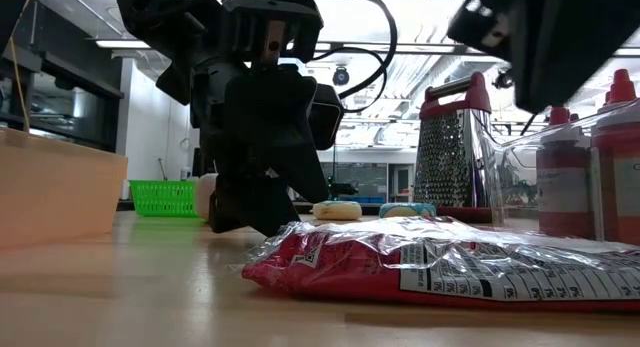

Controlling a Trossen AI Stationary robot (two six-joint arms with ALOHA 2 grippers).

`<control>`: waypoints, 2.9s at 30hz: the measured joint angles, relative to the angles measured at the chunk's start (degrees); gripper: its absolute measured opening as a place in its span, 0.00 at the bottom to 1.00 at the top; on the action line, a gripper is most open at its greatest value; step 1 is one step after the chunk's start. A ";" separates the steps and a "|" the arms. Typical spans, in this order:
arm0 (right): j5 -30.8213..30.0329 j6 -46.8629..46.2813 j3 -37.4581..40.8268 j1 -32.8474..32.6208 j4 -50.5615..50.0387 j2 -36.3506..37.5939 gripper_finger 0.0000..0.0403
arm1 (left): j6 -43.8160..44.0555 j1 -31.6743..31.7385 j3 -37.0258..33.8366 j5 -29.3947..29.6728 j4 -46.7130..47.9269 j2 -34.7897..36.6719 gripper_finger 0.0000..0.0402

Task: Pick & Place Food Item
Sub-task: Put the red popcorn bag into the orange bin

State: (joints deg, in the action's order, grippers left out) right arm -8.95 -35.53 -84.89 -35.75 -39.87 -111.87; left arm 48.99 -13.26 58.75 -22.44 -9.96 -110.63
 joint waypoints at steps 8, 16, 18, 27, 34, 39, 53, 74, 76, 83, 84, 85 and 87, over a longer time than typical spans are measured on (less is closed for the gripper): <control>0.13 -4.37 4.64 0.04 4.29 0.00 0.01 | 0.28 -0.02 0.00 0.00 -0.02 0.01 0.52; 1.05 -7.59 6.18 -0.04 5.31 0.00 0.00 | 0.33 -0.04 0.00 -0.02 -0.02 0.01 0.52; 1.31 -7.98 6.18 -0.04 5.48 0.00 0.00 | 0.38 -0.04 0.02 -0.02 -0.02 0.01 0.52; 2.63 -8.19 6.33 0.00 7.90 -3.95 0.00 | 0.28 -0.04 -0.01 -0.15 -0.20 0.01 0.52; 3.03 -7.89 6.24 0.00 8.20 -4.00 0.00 | -0.07 -0.07 -0.01 -0.17 -0.46 0.01 0.52; 3.32 -7.78 6.22 0.14 8.23 -4.00 0.00 | 0.00 -0.09 -0.01 -0.54 -0.76 0.01 0.52; 3.76 -6.27 6.20 2.09 8.91 -4.00 0.00 | 0.58 -0.95 -0.01 -1.33 -1.45 0.01 0.52; 10.43 -6.30 5.96 2.95 11.53 -6.88 0.00 | 0.16 -0.90 0.07 -0.89 1.33 0.04 0.52; 10.39 -6.28 5.98 2.95 11.58 -6.91 0.00 | -0.33 -0.92 0.10 0.22 1.78 0.09 0.52; 10.40 -6.25 6.05 2.93 11.51 -7.02 0.00 | -0.96 -1.02 0.10 2.02 2.08 0.16 0.52; 10.40 -6.25 6.05 2.93 11.51 -7.02 0.00 | -0.96 -1.18 0.10 2.35 2.07 0.16 0.52; 10.42 -6.24 6.05 2.93 11.51 -7.02 0.00 | -0.96 -1.38 0.10 2.81 2.01 0.16 0.52; 10.40 -6.23 6.07 2.93 11.53 -7.05 0.00 | -0.96 -1.46 0.07 3.16 1.30 0.16 0.52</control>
State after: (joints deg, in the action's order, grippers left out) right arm 1.45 -41.76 -78.83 -32.82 -28.35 -118.92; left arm 48.04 -14.72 58.82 -19.27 -8.66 -110.48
